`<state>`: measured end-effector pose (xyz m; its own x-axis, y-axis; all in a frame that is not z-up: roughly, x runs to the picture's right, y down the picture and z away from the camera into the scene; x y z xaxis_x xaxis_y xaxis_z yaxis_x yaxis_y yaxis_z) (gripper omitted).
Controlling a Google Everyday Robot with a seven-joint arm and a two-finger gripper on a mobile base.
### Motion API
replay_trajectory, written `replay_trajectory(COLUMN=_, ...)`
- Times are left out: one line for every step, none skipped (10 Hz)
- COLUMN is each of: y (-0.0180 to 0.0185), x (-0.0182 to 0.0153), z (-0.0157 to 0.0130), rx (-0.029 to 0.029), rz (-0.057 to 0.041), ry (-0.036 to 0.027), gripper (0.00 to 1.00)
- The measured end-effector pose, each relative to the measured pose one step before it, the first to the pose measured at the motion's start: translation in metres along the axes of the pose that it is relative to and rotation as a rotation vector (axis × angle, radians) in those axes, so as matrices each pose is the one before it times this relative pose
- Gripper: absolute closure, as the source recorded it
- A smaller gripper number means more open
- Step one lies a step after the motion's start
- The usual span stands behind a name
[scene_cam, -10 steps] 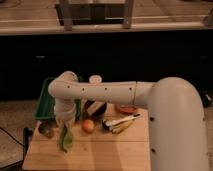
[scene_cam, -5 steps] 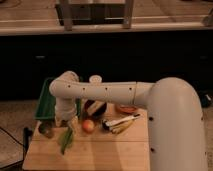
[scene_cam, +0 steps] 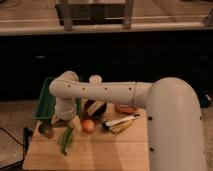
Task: Place pepper in plastic cup
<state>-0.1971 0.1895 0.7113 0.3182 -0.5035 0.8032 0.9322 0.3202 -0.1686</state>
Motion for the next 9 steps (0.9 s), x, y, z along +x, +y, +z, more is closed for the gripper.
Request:
replay_trajectory(y=0.00027, x=0.00036, z=0.00015, rx=-0.00001, rz=0.00084, ry=-0.00488, gripper=0.20)
replay_trajectory(y=0.00002, x=0.00001, z=0.00027, rx=0.00107, rz=-0.00218, ry=-0.00943, gripper=0.20)
replay_trajectory(y=-0.00007, x=0.00003, z=-0.00010, rx=0.00259, rz=-0.00188, ry=-0.00948, gripper=0.20)
replay_trajectory(y=-0.00013, x=-0.00004, z=0.00004, rx=0.00120, rz=-0.00136, ry=-0.00578, gripper=0.20)
replay_trajectory(y=0.00056, x=0.00018, z=0.00021, rx=-0.00014, rz=-0.00051, ry=-0.00314, gripper=0.20)
replay_trajectory(y=-0.00019, x=-0.00019, z=0.00002, rx=0.00007, rz=-0.00026, ry=-0.00019, gripper=0.20)
replay_trajectory(y=-0.00002, x=0.00005, z=-0.00004, rx=0.00018, rz=0.00011, ry=0.00001, gripper=0.20)
replay_trajectory(y=-0.00005, x=-0.00006, z=-0.00001, rx=0.00008, rz=-0.00077, ry=-0.00001, gripper=0.20)
replay_trajectory(y=0.00011, x=0.00010, z=0.00001, rx=0.00001, rz=0.00070, ry=0.00001, gripper=0.20)
